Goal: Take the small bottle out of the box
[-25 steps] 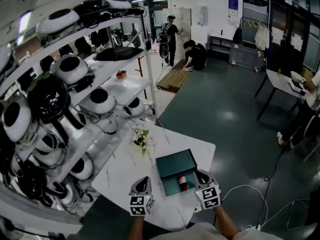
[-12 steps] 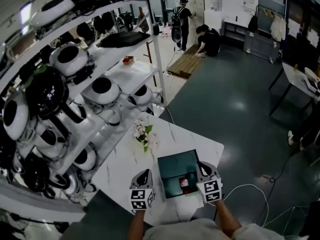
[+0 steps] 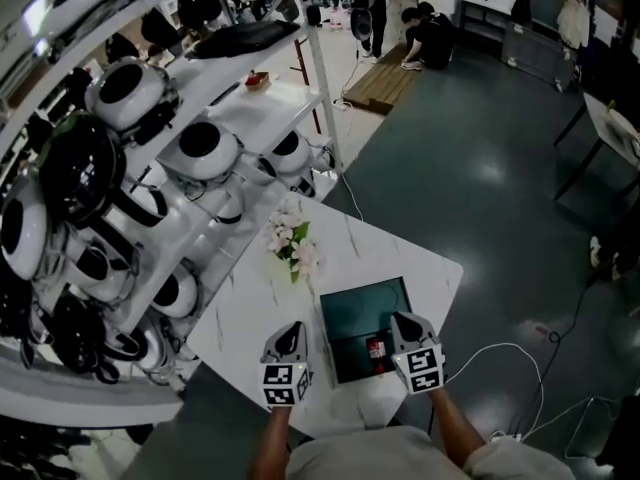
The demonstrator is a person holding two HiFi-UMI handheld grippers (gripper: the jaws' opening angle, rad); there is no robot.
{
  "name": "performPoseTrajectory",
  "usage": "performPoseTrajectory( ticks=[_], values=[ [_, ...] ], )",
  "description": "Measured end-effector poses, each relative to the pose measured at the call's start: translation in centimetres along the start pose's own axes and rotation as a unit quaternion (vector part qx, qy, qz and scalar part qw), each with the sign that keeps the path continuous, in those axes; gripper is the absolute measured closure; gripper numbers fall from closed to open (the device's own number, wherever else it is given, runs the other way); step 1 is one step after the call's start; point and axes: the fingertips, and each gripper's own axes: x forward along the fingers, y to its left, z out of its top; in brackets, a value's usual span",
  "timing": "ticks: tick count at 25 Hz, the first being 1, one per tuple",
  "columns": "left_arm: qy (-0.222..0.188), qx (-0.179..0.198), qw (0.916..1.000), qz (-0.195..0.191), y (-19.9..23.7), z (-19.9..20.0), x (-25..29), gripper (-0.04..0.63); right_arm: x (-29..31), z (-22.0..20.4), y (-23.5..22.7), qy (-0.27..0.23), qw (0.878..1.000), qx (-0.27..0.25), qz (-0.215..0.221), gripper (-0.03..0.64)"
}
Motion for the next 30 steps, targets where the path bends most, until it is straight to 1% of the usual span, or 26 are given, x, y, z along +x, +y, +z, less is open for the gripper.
performPoseTrajectory(
  ticks=[3,10,14,20,26,29,30],
  values=[
    [0.011,-0.002,0.9999,-0.012,0.0,-1.1,1.0,0.577,0.6,-1.4,0.5,0.017,1.0,0.008,-0.001,0.595],
    [0.026,-0.009,0.9984,-0.049,-0.3,-3.4,2.7,0.577,0.4,-4.6,1.1,0.059,0.997,0.027,-0.03,0.595],
    [0.037,-0.015,0.997,-0.066,-0.4,-4.8,3.1,0.577,0.1,-6.6,2.1,0.087,0.995,0.035,-0.034,0.595],
    [0.056,-0.026,0.9952,-0.075,-0.4,-7.2,2.7,0.577,0.0,-9.5,4.0,0.126,0.991,0.041,-0.026,0.595],
    [0.076,-0.04,0.9933,-0.076,-0.3,-9.9,1.8,0.577,-0.2,-12.6,5.8,0.166,0.985,0.055,-0.015,0.595],
    [0.078,-0.043,0.993,-0.077,-0.4,-10.4,1.7,0.577,0.0,-13.4,6.6,0.182,0.982,0.056,0.001,0.594],
    [0.079,-0.044,0.9929,-0.077,-0.5,-10.6,1.7,0.577,0.1,-13.6,6.9,0.187,0.981,0.058,0.011,0.582]
  ],
)
